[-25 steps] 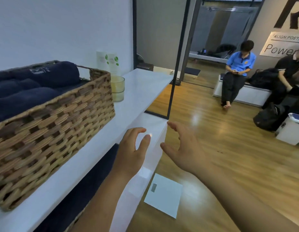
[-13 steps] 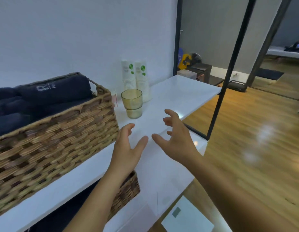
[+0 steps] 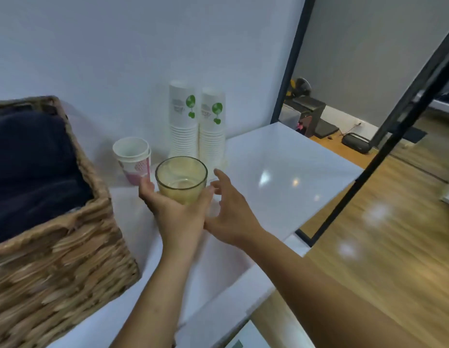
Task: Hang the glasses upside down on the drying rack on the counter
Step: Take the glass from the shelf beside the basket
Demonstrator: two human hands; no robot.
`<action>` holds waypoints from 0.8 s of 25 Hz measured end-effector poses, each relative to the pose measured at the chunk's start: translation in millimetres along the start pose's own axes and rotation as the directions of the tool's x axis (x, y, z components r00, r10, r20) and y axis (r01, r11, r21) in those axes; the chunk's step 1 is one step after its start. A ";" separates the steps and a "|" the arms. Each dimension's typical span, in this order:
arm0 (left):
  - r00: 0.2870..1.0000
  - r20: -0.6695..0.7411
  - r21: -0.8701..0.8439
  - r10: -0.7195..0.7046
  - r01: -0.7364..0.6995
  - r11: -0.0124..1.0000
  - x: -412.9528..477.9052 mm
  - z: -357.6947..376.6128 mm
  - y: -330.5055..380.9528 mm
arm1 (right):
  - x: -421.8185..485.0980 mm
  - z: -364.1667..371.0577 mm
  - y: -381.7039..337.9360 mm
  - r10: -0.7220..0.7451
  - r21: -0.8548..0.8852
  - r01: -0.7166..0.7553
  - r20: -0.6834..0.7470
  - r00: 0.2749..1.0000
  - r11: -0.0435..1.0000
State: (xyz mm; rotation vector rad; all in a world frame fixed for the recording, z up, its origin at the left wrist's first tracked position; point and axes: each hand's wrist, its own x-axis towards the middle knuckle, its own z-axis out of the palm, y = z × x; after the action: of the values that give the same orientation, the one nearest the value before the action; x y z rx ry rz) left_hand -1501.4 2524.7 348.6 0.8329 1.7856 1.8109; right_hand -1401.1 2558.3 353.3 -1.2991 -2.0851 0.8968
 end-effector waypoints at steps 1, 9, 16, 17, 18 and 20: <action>0.999 0.023 0.014 -0.029 0.029 0.999 4.0 7.1 1.2 | 10.9 3.3 1.0 -0.012 -0.019 0.012 0.013 1.000 1.000; 0.998 0.030 0.081 -0.048 0.045 0.996 -5.4 14.1 2.3 | 22.1 5.3 5.7 -0.090 0.073 0.095 -0.072 0.993 0.993; 0.995 -0.095 0.110 0.025 -0.014 0.994 -62.1 9.9 37.1 | -11.6 -11.5 3.2 -0.225 0.372 0.223 -0.040 0.974 0.901; 0.986 -0.157 0.102 0.048 -0.032 0.994 -80.2 9.1 43.1 | -23.1 -15.5 1.4 -0.271 0.403 0.254 -0.015 0.963 0.879; 0.971 -0.226 0.091 0.073 -0.053 0.994 -98.9 8.4 48.7 | -34.8 -20.1 -0.2 -0.327 0.433 0.287 0.019 0.945 0.854; 0.934 -0.343 0.075 0.106 -0.085 0.994 -136.2 5.8 51.8 | -58.7 -25.2 1.3 -0.433 0.454 0.344 0.106 0.895 0.822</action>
State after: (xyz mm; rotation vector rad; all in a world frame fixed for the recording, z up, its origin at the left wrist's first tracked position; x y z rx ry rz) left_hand -1396.0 2431.2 386.4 0.6624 2.0542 2.0811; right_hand -1358.5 2511.9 363.7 -0.5391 -2.0392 1.2424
